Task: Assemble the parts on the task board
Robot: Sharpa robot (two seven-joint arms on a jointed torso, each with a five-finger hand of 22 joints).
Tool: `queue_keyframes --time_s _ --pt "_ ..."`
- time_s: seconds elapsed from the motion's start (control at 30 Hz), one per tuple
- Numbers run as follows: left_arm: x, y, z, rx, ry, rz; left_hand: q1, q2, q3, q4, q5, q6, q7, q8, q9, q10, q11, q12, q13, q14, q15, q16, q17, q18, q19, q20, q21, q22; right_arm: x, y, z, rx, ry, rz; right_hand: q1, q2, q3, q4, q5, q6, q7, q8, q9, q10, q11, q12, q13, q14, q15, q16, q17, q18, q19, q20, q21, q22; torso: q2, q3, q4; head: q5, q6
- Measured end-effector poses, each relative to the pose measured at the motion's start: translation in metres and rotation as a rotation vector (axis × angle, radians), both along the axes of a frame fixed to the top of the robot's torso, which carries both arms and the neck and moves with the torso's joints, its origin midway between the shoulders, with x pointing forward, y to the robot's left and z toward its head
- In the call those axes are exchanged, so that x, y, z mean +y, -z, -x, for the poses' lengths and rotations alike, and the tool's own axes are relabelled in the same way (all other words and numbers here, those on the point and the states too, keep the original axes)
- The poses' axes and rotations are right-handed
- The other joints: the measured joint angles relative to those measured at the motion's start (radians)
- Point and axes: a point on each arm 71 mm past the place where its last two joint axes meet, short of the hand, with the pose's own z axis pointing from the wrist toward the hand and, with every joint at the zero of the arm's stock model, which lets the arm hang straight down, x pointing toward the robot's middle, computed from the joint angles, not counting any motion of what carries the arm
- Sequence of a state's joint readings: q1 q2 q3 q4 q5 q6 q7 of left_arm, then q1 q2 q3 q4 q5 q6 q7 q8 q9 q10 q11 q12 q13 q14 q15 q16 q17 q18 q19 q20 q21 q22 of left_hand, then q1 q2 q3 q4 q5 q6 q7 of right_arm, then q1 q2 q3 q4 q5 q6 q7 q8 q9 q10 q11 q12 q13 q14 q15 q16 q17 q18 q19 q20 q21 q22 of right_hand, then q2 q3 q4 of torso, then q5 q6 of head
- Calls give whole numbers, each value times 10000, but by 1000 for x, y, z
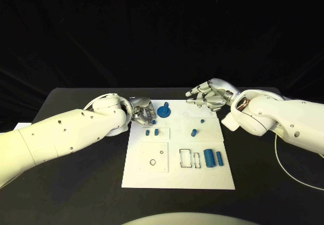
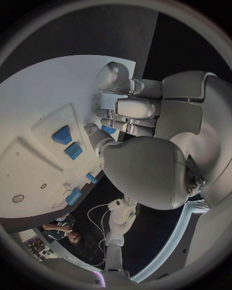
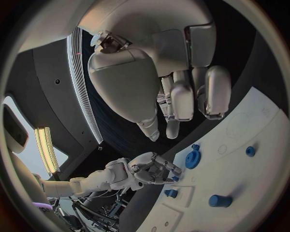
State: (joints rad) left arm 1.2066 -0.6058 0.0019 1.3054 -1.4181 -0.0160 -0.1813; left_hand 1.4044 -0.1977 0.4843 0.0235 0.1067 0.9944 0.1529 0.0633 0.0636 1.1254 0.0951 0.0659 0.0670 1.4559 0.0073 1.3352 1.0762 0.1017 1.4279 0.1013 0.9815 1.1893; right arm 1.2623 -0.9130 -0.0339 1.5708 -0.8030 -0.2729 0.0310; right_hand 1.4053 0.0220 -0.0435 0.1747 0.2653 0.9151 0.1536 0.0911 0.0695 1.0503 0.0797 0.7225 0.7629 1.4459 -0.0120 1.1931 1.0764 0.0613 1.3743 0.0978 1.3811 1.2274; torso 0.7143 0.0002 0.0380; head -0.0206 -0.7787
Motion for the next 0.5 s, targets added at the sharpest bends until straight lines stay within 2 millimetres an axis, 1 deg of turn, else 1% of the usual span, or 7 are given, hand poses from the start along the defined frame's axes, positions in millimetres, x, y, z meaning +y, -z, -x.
queue_keyframes --time_s 0.2,0.23,0.27,0.33,0.37,0.47,0.5 --pt "15 -2 1 -17 -238 206 1 0 29 -30 0 -70 0 0 5 -109 29 0 0 -96 17 -162 -243 17 -122 42 -379 -230 -21 2 -4 -254 296 931 897 -213 679 -286 -310 458 -38 131 7 -134 -21 -2890 -2617 -119 12 -1807 -1730 1 -32 -27 -149 -219 -7 -3 -12 -13 10" --pt "19 -2 2 -1 -299 318 0 0 29 -30 0 -70 0 0 13 -137 58 0 1 -207 21 -273 -420 130 -234 43 -628 -387 -24 3 -5 -324 308 1161 1003 -239 764 -345 -364 541 -53 171 7 -134 -21 -3160 -2855 -119 12 -1916 -1835 0 -32 -27 -149 -219 -9 -3 -12 -21 18" --pt "22 -3 2 31 -369 490 1 0 29 -30 0 -67 3 0 26 -201 80 0 1 -349 32 -443 -701 235 -371 53 -990 -612 -27 3 -5 -405 305 1423 1067 -286 835 -410 -438 622 -83 201 14 -134 -21 -3410 -3075 -119 12 -1957 -1873 1 -32 -27 -149 -213 -10 -3 -11 -28 26" --pt "32 -5 3 158 -573 1152 -4 5 47 -48 0 55 119 83 61 -251 100 1 1 -635 80 -817 -1329 254 -634 77 -1679 -1028 -33 4 -5 -636 249 2154 1181 -400 1047 -462 -547 895 -74 206 19 -134 -21 -3919 -3583 -75 55 -1957 -1867 1 -32 -27 -149 -158 -15 -2 -7 -50 46" --pt "37 -7 4 238 -680 1570 -80 81 91 -27 0 205 161 151 83 -250 101 56 1 -817 97 -1049 -1721 417 -812 91 -2149 -1311 -34 4 -5 -746 208 2481 1266 -484 1237 -482 -584 1078 -77 206 4 -19 -50 -4320 -4088 0 84 -1957 -1864 0 -31 -27 -149 -114 -16 -2 -5 -63 54" --pt "47 -12 7 724 -1054 3541 -158 301 220 74 84 436 251 220 102 -112 181 247 14 -1412 113 -1768 -2882 654 -1363 130 -3532 -2155 -36 5 -3 -1255 -25 3809 1255 -661 1575 -491 -586 1428 -109 151 -13 376 -67 -4876 -4855 69 14 -2016 -1882 0 -28 -31 -149 -90 -21 0 3 -129 98" --pt "49 -14 8 916 -1159 4186 -122 350 248 56 84 512 253 265 114 -7 153 323 28 -1579 108 -1971 -3190 671 -1516 133 -3886 -2368 -36 5 -3 -1426 -109 4217 1238 -679 1649 -500 -608 1473 -138 147 -13 454 -85 -4971 -5005 69 14 -2017 -1883 0 -3 -54 -149 -77 -21 0 3 -170 123"
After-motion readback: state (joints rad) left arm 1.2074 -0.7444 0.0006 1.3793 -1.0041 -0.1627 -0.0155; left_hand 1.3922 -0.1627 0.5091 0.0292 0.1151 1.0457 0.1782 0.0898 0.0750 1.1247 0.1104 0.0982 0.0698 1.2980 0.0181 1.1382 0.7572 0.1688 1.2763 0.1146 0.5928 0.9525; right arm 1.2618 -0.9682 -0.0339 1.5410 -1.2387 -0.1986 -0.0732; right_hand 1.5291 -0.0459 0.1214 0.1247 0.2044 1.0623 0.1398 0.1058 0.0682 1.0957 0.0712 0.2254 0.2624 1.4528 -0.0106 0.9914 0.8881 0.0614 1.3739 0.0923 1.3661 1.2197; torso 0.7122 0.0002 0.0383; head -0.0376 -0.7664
